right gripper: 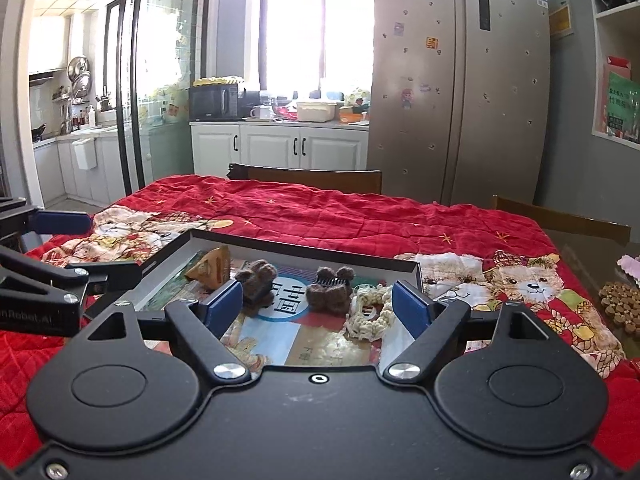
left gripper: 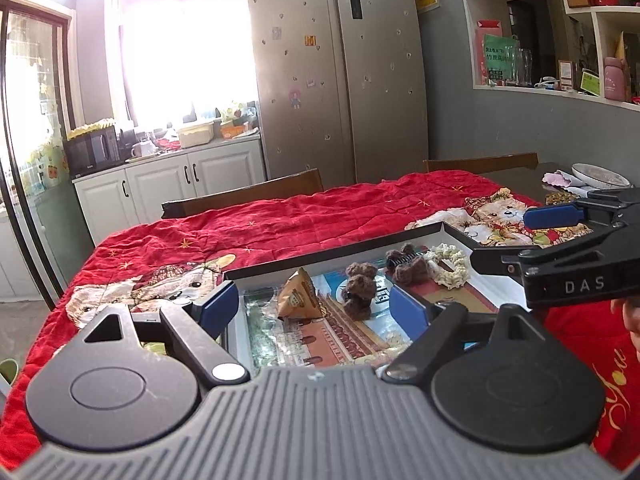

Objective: Organize objects
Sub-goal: 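Move both open tools out of the box toward the crochet rings on the bedspread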

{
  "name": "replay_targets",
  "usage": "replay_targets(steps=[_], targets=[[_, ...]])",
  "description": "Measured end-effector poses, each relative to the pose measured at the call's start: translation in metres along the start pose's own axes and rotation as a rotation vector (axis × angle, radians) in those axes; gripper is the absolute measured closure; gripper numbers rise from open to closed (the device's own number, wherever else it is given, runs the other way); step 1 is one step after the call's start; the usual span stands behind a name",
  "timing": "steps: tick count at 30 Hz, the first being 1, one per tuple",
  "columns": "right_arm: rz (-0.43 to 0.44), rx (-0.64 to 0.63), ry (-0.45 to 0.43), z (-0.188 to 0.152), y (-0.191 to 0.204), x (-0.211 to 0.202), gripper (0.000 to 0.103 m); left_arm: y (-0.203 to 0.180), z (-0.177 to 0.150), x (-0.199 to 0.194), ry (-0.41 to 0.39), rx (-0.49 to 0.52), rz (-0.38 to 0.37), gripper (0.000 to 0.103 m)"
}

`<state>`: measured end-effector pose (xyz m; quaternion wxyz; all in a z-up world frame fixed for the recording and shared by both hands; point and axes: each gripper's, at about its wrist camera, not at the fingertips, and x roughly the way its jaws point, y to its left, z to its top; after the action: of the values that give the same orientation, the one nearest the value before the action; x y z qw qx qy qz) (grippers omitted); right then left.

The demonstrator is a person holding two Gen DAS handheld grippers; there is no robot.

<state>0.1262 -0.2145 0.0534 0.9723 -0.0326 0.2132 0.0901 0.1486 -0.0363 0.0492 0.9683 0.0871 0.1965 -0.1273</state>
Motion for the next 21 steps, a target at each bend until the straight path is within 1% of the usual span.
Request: replay_targets(steps=[6,11,21], targets=[[0.022,-0.006,0.0,-0.002,0.004,-0.018,0.019,0.002,-0.003,-0.016,-0.01,0.009,0.001,0.012],[0.042,-0.02,0.001,-0.005,0.01,-0.033,0.018,0.004,-0.004,-0.029,-0.009,0.0,-0.02,0.012],[0.071,-0.065,-0.027,-0.008,0.025,-0.063,0.015,0.007,-0.009,-0.05,-0.024,-0.001,-0.024,0.011]])
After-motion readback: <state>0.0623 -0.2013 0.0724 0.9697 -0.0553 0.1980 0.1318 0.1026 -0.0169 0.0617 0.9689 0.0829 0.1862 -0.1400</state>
